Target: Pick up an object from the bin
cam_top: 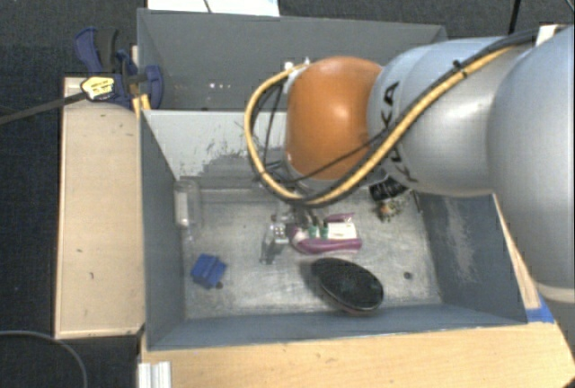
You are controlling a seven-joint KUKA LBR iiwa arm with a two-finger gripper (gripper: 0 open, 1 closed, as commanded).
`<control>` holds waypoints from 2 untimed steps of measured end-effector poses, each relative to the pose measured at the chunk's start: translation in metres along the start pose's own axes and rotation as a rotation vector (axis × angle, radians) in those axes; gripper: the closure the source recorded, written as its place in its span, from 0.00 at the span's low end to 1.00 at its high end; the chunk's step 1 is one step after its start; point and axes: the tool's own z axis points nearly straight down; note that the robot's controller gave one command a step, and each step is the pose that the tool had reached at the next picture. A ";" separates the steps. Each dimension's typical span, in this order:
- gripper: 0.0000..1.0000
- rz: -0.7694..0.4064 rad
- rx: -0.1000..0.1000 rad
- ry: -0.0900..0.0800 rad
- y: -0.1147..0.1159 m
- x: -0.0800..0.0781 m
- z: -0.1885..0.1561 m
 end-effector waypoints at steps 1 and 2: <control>0.00 -0.240 0.004 0.001 -0.076 -0.003 0.014; 0.00 -0.470 0.002 0.002 -0.097 -0.020 0.088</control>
Offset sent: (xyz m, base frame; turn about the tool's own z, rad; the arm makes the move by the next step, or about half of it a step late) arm 0.0014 -0.0731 -0.0147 -0.2451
